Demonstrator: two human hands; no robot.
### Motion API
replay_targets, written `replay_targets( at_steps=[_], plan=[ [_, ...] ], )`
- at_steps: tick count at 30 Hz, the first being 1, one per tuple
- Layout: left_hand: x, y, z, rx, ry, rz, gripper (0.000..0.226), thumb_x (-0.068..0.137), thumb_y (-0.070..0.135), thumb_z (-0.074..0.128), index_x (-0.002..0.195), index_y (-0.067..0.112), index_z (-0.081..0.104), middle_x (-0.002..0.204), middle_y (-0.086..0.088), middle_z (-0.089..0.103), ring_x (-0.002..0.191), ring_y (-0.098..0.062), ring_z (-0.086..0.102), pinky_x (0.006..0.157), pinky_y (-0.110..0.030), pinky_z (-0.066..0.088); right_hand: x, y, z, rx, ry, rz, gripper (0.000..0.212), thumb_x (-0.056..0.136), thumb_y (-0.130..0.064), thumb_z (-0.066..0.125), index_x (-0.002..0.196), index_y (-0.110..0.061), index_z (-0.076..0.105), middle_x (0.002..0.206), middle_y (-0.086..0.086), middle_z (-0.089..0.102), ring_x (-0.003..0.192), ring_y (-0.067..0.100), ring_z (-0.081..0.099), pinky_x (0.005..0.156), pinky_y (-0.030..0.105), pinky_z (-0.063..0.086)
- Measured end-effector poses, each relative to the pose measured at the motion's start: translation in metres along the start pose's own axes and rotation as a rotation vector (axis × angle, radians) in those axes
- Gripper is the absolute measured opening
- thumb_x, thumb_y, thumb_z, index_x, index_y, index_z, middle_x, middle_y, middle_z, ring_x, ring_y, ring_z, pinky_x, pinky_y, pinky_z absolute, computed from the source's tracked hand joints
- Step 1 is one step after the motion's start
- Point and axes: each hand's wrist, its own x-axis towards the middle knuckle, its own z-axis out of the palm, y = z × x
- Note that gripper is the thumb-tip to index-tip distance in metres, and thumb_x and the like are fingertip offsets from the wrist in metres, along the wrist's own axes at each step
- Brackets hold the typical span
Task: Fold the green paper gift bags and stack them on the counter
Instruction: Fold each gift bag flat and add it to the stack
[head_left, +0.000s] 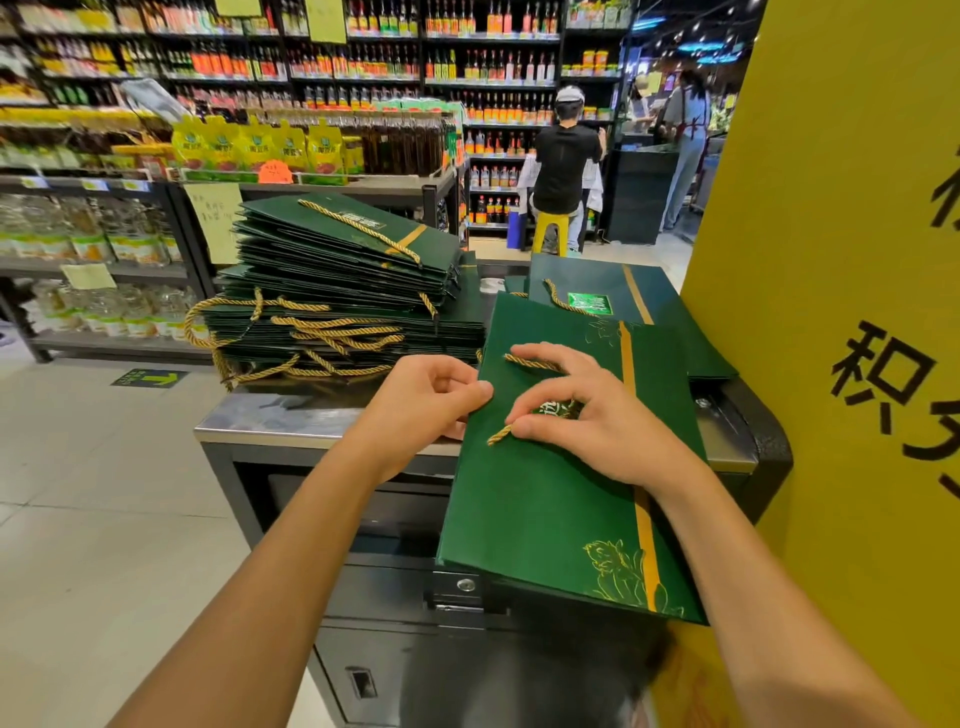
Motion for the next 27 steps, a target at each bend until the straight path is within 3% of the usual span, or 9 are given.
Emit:
replay_targets(
  at_steps=[2, 4, 7, 12, 16, 22, 25, 27],
  plan=[
    [0.0, 0.0, 0.0, 0.005, 0.005, 0.006, 0.007, 0.096, 0.011, 0.067, 0.093, 0.005, 0.07, 0.08, -0.004, 0.073, 0.073, -0.013, 0.069, 0.064, -0.028, 0.059, 0.0, 0.002, -0.003, 0.169, 0.122, 0.033, 0.006, 0.092, -0.024, 0.073, 0.089, -0.028, 0.076, 0.141, -0.02, 0.054, 0.134, -0.003, 0.046, 0.114, 0.035, 0.035],
    [0.0, 0.0, 0.0, -0.007, -0.001, 0.006, 0.008, 0.097, 0.011, 0.067, 0.093, 0.005, 0.07, 0.081, -0.004, 0.074, 0.074, -0.013, 0.07, 0.065, -0.027, 0.058, -0.001, 0.006, -0.007, 0.499, 0.309, 0.102, 0.006, 0.092, -0.018, 0.069, 0.086, -0.019, 0.071, 0.137, -0.011, 0.061, 0.122, -0.001, 0.058, 0.102, 0.024, 0.045],
    [-0.001, 0.001, 0.0, -0.01, -0.002, 0.01, 0.007, 0.097, 0.011, 0.066, 0.093, 0.007, 0.071, 0.081, -0.003, 0.075, 0.074, -0.012, 0.071, 0.063, -0.025, 0.057, 0.001, 0.015, -0.007, 0.765, 0.448, 0.15, 0.007, 0.092, -0.017, 0.066, 0.085, -0.016, 0.067, 0.131, -0.001, 0.067, 0.121, 0.012, 0.063, 0.099, 0.031, 0.049],
    [-0.002, 0.001, 0.0, 0.01, 0.014, 0.014, 0.007, 0.097, 0.011, 0.067, 0.095, 0.005, 0.071, 0.084, -0.007, 0.076, 0.075, -0.016, 0.071, 0.065, -0.029, 0.059, 0.002, 0.015, -0.005, 0.748, 0.466, 0.171, 0.006, 0.094, -0.01, 0.068, 0.089, -0.011, 0.07, 0.124, 0.0, 0.071, 0.114, 0.013, 0.067, 0.087, 0.024, 0.054],
    [-0.004, 0.003, -0.001, 0.012, 0.009, 0.016, 0.007, 0.097, 0.01, 0.066, 0.094, 0.006, 0.071, 0.085, -0.009, 0.076, 0.075, -0.016, 0.071, 0.065, -0.029, 0.06, 0.0, 0.009, -0.006, 0.568, 0.483, 0.171, 0.004, 0.093, -0.008, 0.07, 0.096, -0.006, 0.073, 0.12, -0.003, 0.072, 0.104, 0.005, 0.068, 0.083, 0.017, 0.053],
    [-0.005, 0.004, -0.001, -0.009, 0.019, 0.013, 0.008, 0.098, 0.009, 0.065, 0.097, 0.004, 0.071, 0.082, -0.005, 0.075, 0.071, -0.011, 0.07, 0.062, -0.023, 0.056, -0.002, 0.002, -0.011, 0.424, 0.455, 0.16, 0.006, 0.091, -0.011, 0.073, 0.094, -0.016, 0.076, 0.119, -0.006, 0.07, 0.107, 0.003, 0.067, 0.09, 0.016, 0.052],
    [-0.004, 0.003, -0.002, -0.036, 0.036, 0.004, 0.009, 0.098, 0.008, 0.064, 0.1, 0.002, 0.071, 0.085, -0.009, 0.075, 0.07, -0.013, 0.069, 0.061, -0.024, 0.056, -0.009, 0.001, -0.015, 0.274, 0.45, 0.168, 0.013, 0.092, -0.018, 0.073, 0.105, -0.021, 0.074, 0.12, -0.012, 0.068, 0.109, -0.002, 0.062, 0.089, 0.009, 0.048],
    [-0.004, 0.003, -0.002, -0.04, 0.044, 0.005, 0.011, 0.099, 0.008, 0.063, 0.102, 0.001, 0.07, 0.087, -0.012, 0.075, 0.07, -0.013, 0.069, 0.061, -0.023, 0.056, -0.018, 0.005, -0.016, 0.151, 0.486, 0.191, 0.018, 0.092, -0.023, 0.072, 0.11, -0.026, 0.072, 0.12, -0.014, 0.065, 0.112, -0.001, 0.059, 0.094, 0.015, 0.046]
  ],
)
